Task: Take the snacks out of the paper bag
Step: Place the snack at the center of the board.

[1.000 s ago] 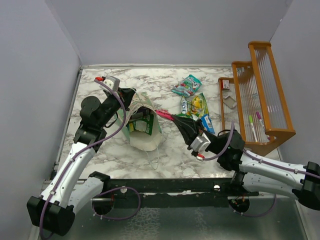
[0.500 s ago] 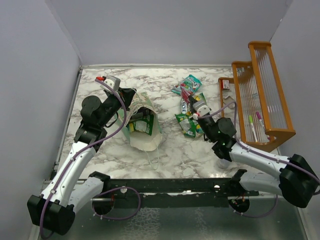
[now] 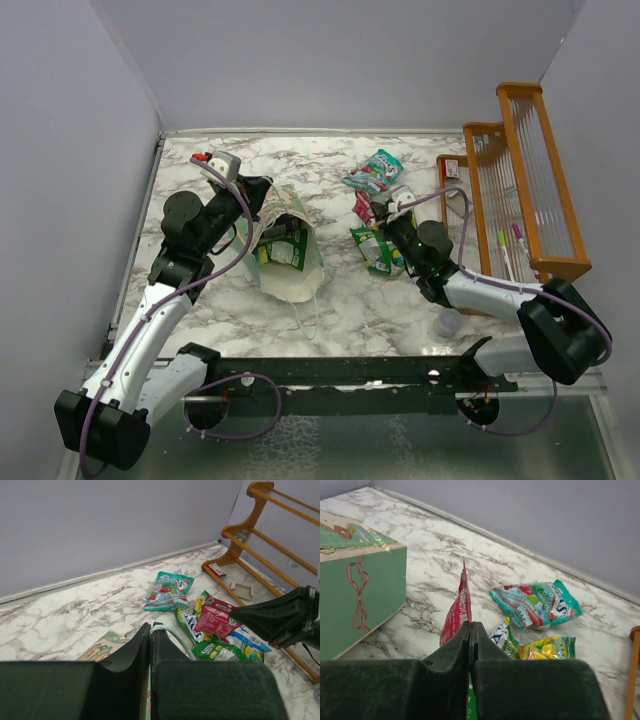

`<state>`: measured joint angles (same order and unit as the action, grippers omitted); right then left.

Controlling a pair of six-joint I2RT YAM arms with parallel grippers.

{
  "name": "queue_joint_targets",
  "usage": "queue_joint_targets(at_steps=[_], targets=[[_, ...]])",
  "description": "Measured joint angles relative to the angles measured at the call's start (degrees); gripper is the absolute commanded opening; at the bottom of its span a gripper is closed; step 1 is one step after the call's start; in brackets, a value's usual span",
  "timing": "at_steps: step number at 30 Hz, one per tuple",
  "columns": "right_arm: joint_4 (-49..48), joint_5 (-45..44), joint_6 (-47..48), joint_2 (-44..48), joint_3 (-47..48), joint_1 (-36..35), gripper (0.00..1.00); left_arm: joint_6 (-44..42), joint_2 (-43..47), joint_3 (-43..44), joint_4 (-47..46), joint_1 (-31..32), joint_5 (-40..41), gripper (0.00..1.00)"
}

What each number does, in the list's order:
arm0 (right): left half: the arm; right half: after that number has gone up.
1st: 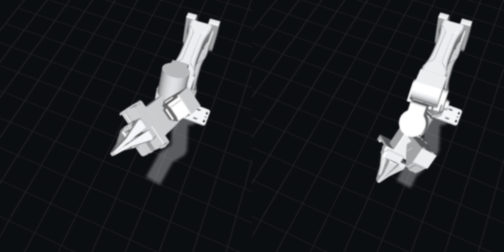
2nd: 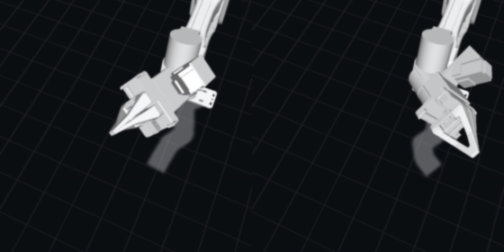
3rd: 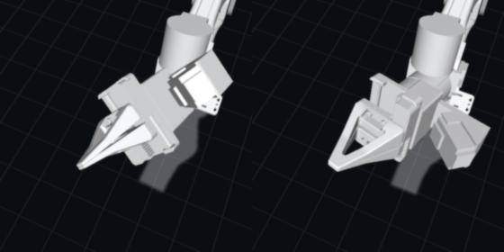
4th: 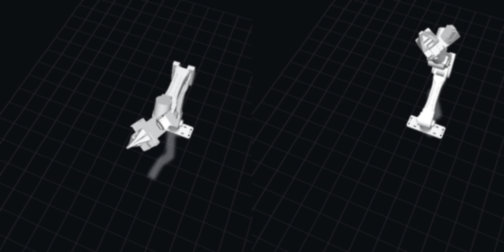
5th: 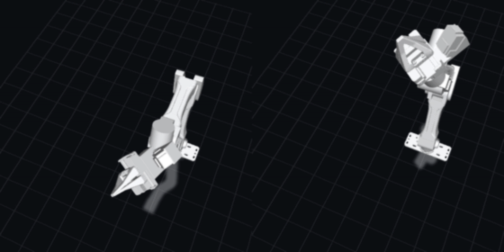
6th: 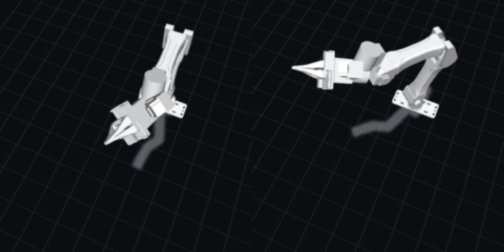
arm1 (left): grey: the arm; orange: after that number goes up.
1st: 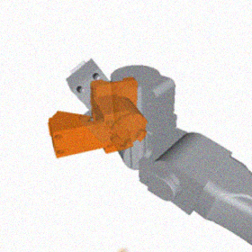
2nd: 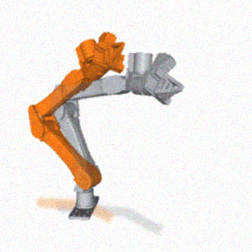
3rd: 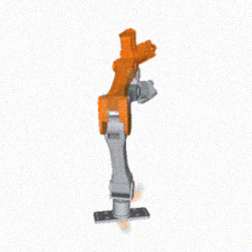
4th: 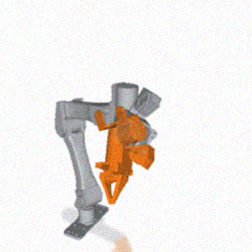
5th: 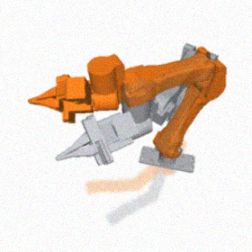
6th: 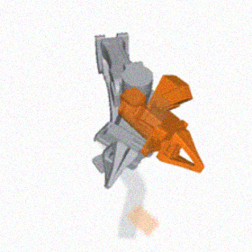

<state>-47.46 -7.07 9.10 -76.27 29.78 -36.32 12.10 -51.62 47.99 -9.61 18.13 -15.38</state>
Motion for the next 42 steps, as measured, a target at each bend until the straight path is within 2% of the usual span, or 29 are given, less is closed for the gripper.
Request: queue_joint_targets(at_steps=[8, 18, 20, 24, 25, 30, 33, 42], targets=[[0.48, 1.27, -5.38, -5.40, 0.28, 2.49, 0.02, -0.02, 0.00, 0.00, 0.00, 0.00, 0.00, 0.00], [7.72, -0.02, -11.58, -7.23, 2.45, 5.79, 0.02, 0.00, 0.00, 0.00, 0.00, 0.00, 0.00, 0.00], [9.62, -0.90, -12.41, -7.30, 3.19, 6.10, 0.10, 0.00, 0.00, 0.00, 0.00, 0.00, 0.00, 0.00], [13.25, -1.88, -13.40, -7.06, 5.03, 6.43, 0.42, -0.02, 0.00, 0.00, 0.00, 0.00, 0.00, 0.00], [13.94, -2.03, -13.44, -6.75, 5.22, 6.43, 0.45, 0.00, 0.00, 0.00, 0.00, 0.00, 0.00, 0.00], [14.69, -1.07, -12.81, -2.03, 5.03, 6.45, 0.51, 0.00, 0.00, 0.00, 0.00, 0.02, 0.00, 0.00], [13.03, 3.26, -10.51, 2.10, 4.57, 6.45, 0.51, 0.00, 0.00, 0.00, 0.00, 0.02, 0.00, 0.00], [7.02, 27.21, -3.63, 7.41, 3.69, 5.46, 0.55, 0.02, -0.02, 0.00, 0.00, 0.02, 0.00, 0.00]])
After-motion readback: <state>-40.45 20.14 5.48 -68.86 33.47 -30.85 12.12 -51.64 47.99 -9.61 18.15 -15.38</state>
